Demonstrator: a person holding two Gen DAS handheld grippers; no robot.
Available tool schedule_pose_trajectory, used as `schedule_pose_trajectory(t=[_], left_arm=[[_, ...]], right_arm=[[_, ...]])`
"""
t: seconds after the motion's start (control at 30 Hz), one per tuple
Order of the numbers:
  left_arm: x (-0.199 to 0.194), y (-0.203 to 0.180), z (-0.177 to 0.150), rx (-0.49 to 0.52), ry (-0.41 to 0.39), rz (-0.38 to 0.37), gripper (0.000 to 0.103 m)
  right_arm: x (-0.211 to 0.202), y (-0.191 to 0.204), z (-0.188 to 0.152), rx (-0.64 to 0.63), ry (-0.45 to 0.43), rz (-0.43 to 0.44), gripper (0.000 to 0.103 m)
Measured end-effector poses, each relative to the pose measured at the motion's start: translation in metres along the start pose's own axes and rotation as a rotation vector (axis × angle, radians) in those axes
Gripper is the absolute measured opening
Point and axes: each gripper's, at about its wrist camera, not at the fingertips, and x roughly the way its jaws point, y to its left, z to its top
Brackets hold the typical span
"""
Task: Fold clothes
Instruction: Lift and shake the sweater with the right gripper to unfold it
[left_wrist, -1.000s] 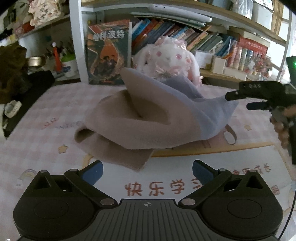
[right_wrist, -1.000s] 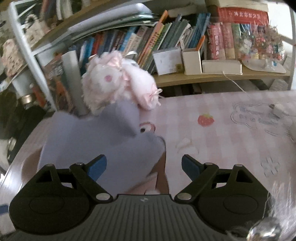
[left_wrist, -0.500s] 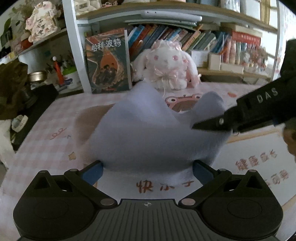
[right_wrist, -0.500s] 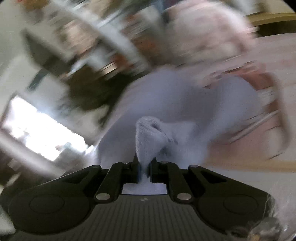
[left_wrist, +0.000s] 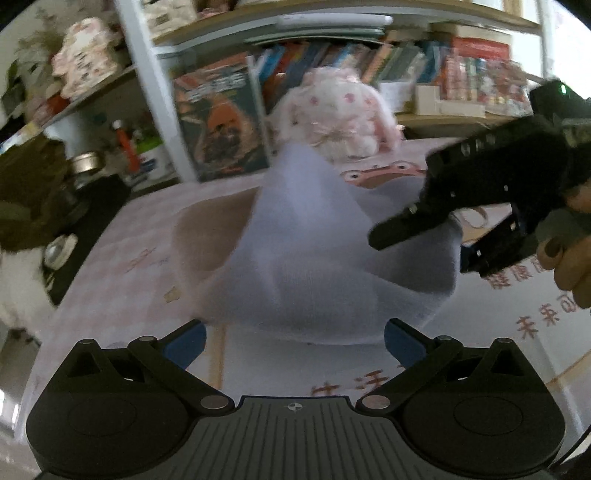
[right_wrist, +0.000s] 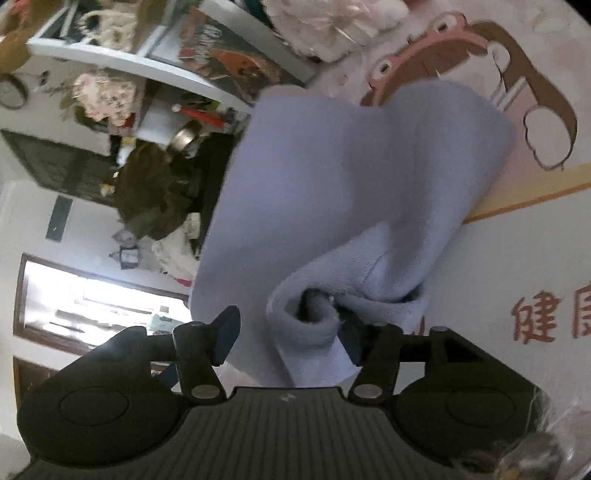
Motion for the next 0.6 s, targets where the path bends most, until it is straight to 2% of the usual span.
schedule_pose_trajectory(t=[0.03,0.1,0.2,0.27,0.4,0.6], left_arm=[[0.000,0.004,-0.001,-0.014,0.001,0.011,0.103],[-0.001,0.014,-0.002,-0.042,0.001,0.036,0.103],[-0.003,0.027,0.000,-0.084,-0.018,0.067,0.103],[-0.005,0.035,0.004,-0.112,-0.042,0.071,0.103],[-0.004,0.045,0.012,-0.162,-0.070,0.065,0.103],[-0.003,0.047,0.015,-0.201,-0.101,0.020,0.103]], right_arm=[[0.006,-0.002,0.001,0.012,-0.001,-0.010,0.038],[0.007,-0.004,0.000,0.024,-0.013,-0.026,0.013],[-0.002,-0.002,-0.002,0.031,-0.048,-0.029,0.009],[-0.029,0.009,0.002,0.016,-0.125,0.031,0.008],[-0.114,0.046,0.023,-0.042,-0.370,0.188,0.008],[-0.245,0.130,0.044,-0.281,-0.740,0.325,0.008]])
